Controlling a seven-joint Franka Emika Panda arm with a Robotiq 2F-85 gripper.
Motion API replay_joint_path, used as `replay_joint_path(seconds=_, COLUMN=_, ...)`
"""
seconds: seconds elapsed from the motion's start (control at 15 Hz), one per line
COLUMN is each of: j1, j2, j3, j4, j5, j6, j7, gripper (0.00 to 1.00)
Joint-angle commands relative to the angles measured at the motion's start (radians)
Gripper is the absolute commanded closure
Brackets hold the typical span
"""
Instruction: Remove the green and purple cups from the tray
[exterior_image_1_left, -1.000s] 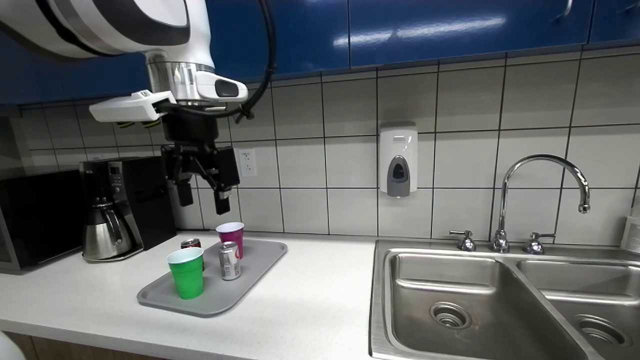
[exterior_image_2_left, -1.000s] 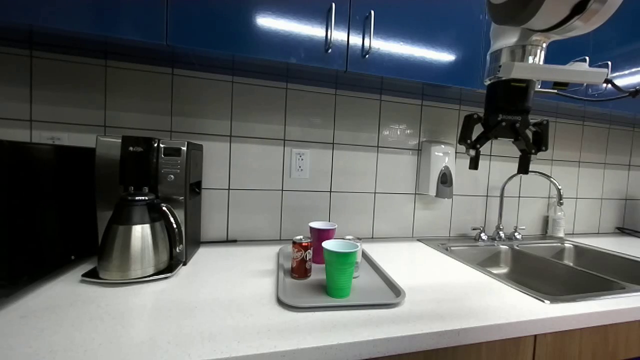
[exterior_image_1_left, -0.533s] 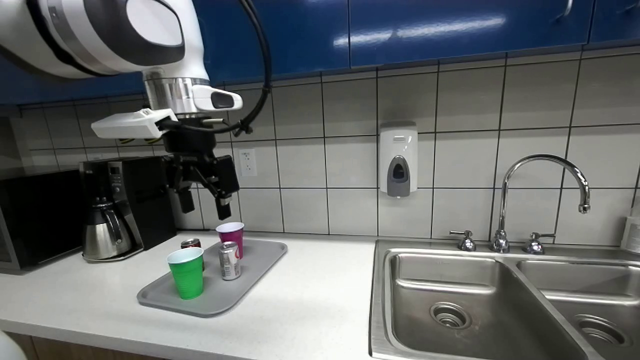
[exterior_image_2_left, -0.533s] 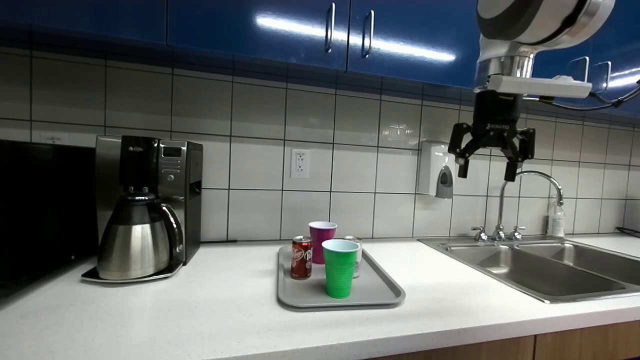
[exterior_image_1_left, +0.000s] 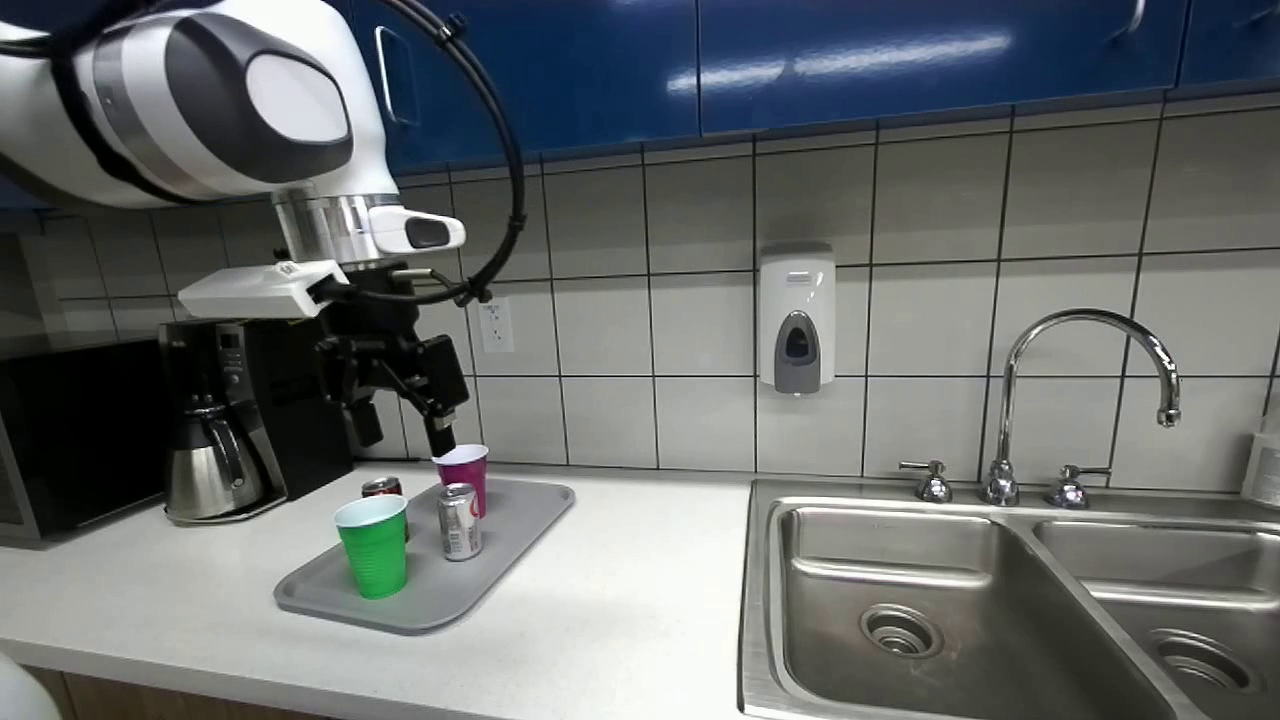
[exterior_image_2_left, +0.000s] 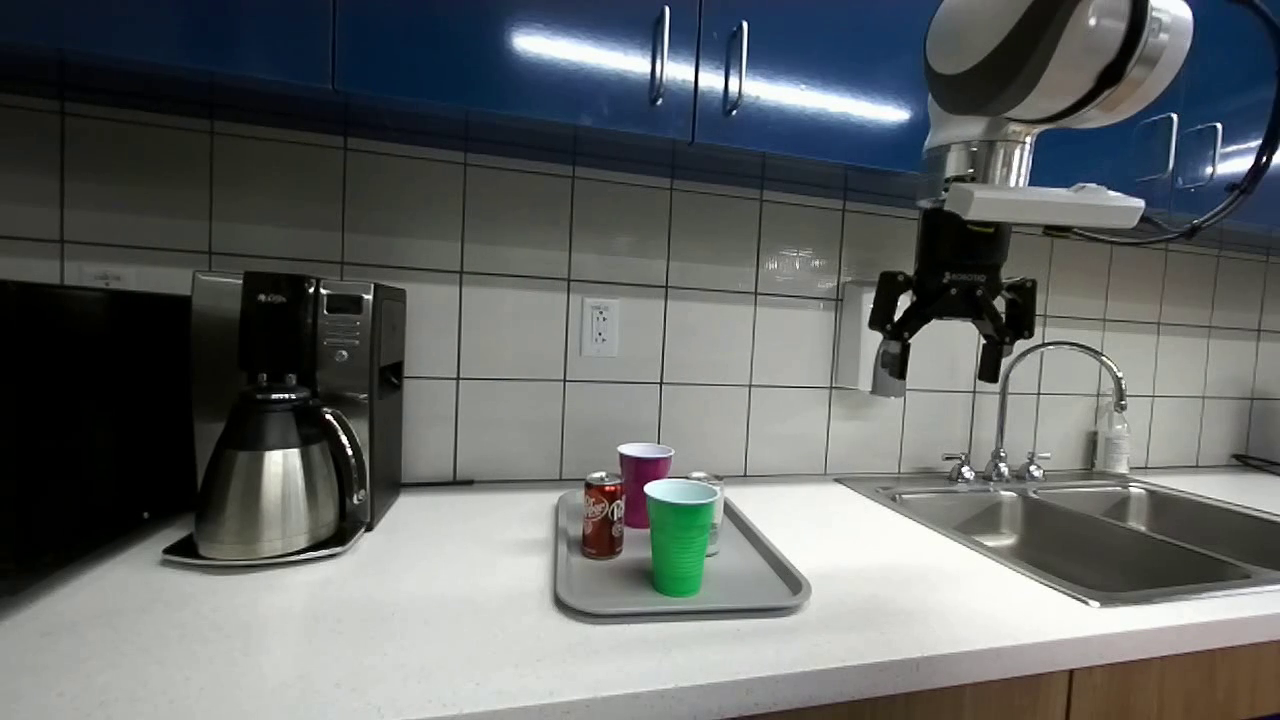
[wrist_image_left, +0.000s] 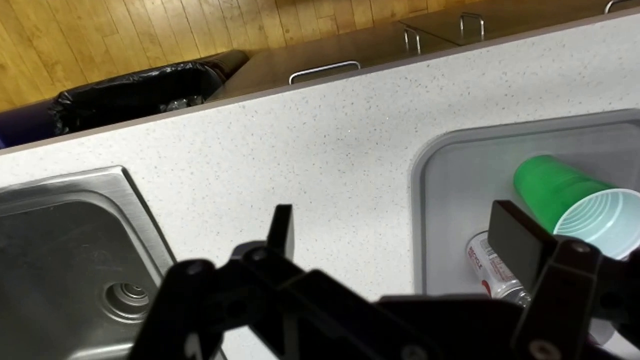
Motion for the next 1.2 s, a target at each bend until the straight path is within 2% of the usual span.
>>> replay_joint_path(seconds=0.0, j1=0.006, j2=0.021, j3=0.046, j4=-0.023, j5=-0.011, j6=0.079, j7=0.067, gripper=0.00)
replay_joint_path(seconds=1.13, j1=0.000, j2=0.254, j3=0.220, j4=-0.007, j5=-0.027, j6=0.376, j7=0.382, gripper=0.00)
